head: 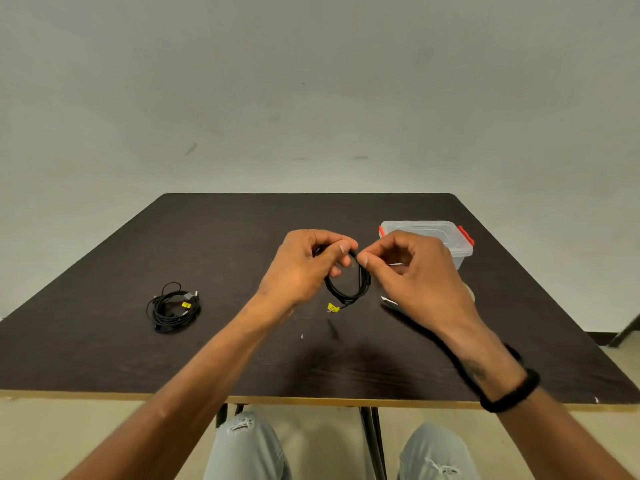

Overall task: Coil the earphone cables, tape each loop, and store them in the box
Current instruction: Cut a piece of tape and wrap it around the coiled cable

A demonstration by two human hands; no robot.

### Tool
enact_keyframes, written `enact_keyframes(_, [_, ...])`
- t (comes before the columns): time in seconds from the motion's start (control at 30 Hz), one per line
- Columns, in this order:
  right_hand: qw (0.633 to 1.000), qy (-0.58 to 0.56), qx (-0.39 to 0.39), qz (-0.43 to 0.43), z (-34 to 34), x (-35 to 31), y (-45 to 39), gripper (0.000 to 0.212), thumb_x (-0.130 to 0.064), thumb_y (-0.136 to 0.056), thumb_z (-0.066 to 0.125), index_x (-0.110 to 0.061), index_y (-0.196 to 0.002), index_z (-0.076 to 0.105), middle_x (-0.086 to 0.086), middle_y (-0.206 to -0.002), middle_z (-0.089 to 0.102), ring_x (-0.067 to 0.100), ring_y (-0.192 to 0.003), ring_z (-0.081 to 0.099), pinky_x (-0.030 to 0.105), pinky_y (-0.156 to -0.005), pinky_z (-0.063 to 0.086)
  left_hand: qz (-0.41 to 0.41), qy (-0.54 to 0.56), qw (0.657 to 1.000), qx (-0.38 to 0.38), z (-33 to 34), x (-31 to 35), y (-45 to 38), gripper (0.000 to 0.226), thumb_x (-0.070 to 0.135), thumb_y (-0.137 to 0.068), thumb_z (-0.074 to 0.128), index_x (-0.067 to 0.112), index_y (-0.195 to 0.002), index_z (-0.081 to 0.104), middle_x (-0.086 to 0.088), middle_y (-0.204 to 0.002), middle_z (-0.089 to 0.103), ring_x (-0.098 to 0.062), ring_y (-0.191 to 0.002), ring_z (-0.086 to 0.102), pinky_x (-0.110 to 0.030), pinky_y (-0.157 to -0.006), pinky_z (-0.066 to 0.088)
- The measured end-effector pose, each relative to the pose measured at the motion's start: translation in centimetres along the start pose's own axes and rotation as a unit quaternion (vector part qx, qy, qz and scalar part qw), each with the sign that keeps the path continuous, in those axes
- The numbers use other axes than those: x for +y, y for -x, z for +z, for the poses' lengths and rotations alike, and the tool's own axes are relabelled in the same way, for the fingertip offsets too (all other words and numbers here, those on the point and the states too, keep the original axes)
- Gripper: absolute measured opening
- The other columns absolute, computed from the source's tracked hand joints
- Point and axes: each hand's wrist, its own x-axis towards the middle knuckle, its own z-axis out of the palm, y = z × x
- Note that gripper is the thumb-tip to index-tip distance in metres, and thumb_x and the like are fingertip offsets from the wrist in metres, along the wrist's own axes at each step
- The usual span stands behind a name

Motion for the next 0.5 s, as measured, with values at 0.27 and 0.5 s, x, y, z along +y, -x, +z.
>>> enact_keyframes(0.27, [0.999,-0.01,0.032,0.007,0.6,-0.19,-0.06,0.012,-0.02,-0.084,0.088,-0.02,-0.09,0.077,-0.01,-0.084,0.078,0.001,-0.08,0.075,0.024,-0.075,0.063,0.002,0.032,0.999,-0.001,0.56,0.5,0.27,0.018,0.015,-0.104,0.061,0.011,-0.106,0.079,0.005,-0.074,0.07,-0.006,-0.062,0.057,-0.03,-0.078,0.058])
enact_keyframes(0.5, [0.998,-0.052,0.031,0.023,0.36,-0.44,0.37,0.011,-0.016,-0.083,0.087,-0.021,-0.084,0.076,-0.008,-0.081,0.078,0.006,-0.077,0.076,0.026,-0.074,0.063,0.013,0.032,0.999,-0.042,-0.11,0.73,0.94,0.017,0.018,-0.104,0.062,0.014,-0.109,0.078,0.005,-0.078,0.07,-0.005,-0.066,0.058,-0.026,-0.076,0.057])
